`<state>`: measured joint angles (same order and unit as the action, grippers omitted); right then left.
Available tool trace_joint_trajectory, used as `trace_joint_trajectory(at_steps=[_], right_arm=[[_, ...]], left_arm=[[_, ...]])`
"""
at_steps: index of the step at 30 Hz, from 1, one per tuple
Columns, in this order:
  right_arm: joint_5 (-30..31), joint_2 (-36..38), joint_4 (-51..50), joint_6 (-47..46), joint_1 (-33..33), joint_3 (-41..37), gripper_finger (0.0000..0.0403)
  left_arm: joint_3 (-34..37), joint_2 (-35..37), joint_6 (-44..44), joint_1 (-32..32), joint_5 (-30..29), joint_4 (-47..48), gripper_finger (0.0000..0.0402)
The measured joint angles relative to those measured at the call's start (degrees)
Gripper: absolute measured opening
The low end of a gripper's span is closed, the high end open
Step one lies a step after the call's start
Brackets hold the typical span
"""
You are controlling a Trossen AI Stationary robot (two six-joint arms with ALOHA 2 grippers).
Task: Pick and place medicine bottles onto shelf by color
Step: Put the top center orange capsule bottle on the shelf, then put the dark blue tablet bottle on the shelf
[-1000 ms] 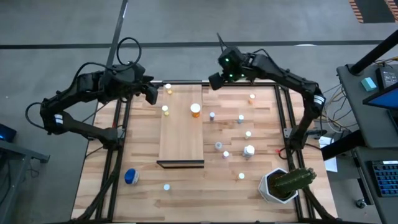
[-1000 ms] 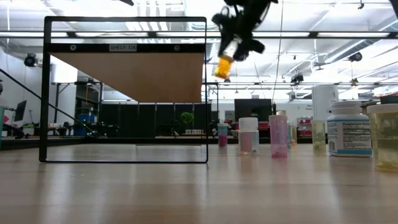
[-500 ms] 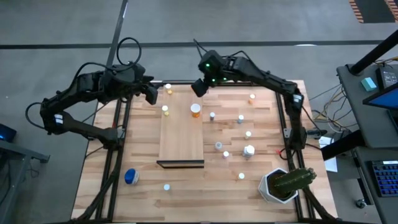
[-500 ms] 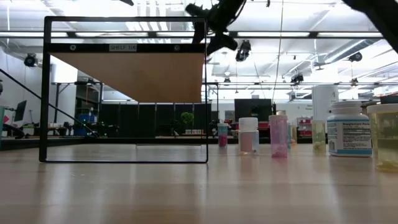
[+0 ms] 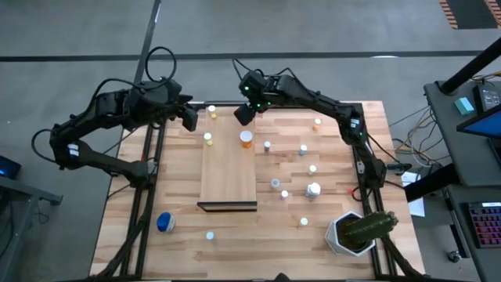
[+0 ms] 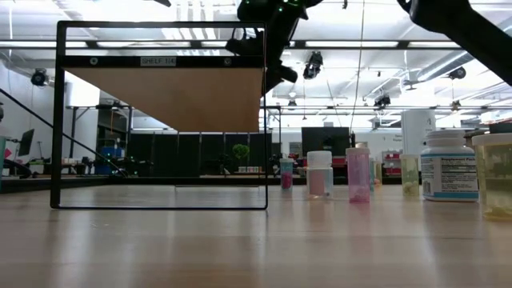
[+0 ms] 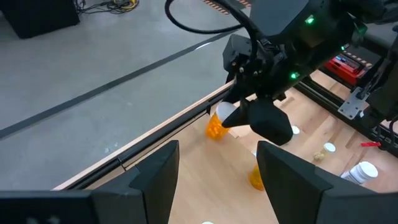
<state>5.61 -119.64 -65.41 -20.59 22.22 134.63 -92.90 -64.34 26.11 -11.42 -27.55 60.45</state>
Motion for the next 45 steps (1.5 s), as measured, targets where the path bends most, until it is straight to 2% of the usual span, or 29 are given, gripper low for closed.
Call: trace_joint_trajectory(at_steps=[5, 13, 23, 28, 33, 38, 42, 45], right_arm=[[0.4, 0.0, 0.9, 1.2, -0.1, 0.0, 0.0206], [0.4, -1.2, 1.8, 1.3, -0.1, 0.0, 0.0234], [0.0, -1.6, 4.4, 1.3, -0.2, 0.1, 0.0300], [0.0, 1.7, 3.9, 1.7, -0.3, 0.3, 0.0318], [0.0, 7.7, 2.5, 6.0, -1.7, 0.3, 0.0321], [-0.1, 13.8, 1.0, 12.2, -5.4, 0.2, 0.0314], [0.0, 18.3, -0.8, 15.7, -9.3, -1.2, 0.0307], [0.0, 21.8, 0.1, 15.9, -11.9, -4.2, 0.0306]], left_arm=[[0.0, 0.0, 0.0, 0.0, -0.5, 0.0, 0.0199], [0.0, 0.0, 0.0, 0.0, -1.3, 0.0, 0.0199], [0.0, -0.1, -0.6, 0.0, -1.3, 0.0, 0.0199], [0.0, -0.1, 0.5, 0.0, -0.5, 0.0, 0.0199], [0.0, -0.1, 5.1, 0.8, 7.4, 0.0, 0.0199], [0.3, -0.1, 12.0, 3.5, 21.0, 0.0, 0.0199], [0.4, -0.1, 21.7, 8.3, 30.8, 2.7, 0.0199], [0.4, -0.1, 29.4, 13.0, 34.5, 6.6, 0.0198]])
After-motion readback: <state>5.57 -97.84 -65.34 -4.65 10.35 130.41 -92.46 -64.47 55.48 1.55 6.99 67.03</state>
